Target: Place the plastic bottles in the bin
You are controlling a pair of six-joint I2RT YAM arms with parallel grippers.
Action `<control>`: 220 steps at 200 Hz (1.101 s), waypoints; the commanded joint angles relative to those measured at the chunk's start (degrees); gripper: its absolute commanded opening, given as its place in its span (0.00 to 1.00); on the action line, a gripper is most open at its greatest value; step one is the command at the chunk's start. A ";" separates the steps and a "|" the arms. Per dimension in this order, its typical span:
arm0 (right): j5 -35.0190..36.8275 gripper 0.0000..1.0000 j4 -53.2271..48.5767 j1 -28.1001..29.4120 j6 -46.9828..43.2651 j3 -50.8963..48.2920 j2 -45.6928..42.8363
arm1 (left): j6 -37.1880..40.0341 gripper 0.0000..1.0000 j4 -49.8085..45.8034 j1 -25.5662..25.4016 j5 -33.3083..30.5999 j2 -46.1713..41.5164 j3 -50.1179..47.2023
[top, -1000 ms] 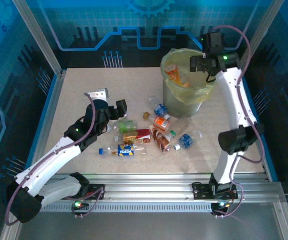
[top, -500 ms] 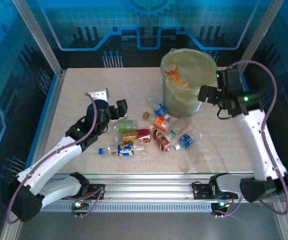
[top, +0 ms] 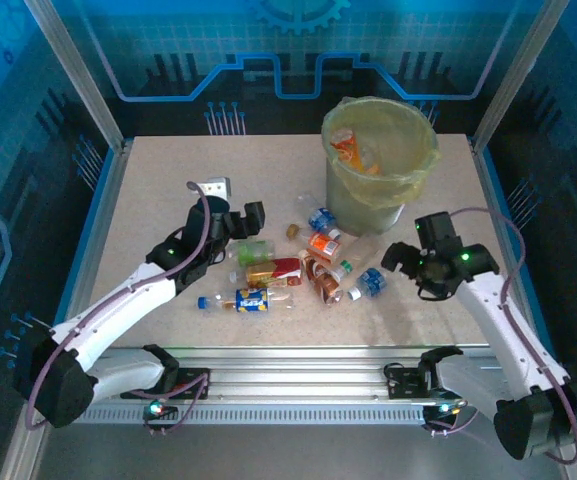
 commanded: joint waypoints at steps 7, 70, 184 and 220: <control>-6.07 1.00 7.40 1.22 6.95 -5.17 0.10 | -1.42 0.99 1.15 0.51 0.86 0.51 1.55; -7.73 1.00 14.11 2.14 8.39 -7.61 5.40 | -1.67 0.99 1.19 0.54 1.29 1.95 1.78; -4.19 0.98 17.77 2.87 7.74 -7.46 17.13 | -1.81 0.99 0.72 0.58 0.67 1.95 1.60; -3.43 0.95 18.76 3.02 7.82 -7.99 20.43 | -1.88 0.99 0.66 0.60 0.36 1.95 1.53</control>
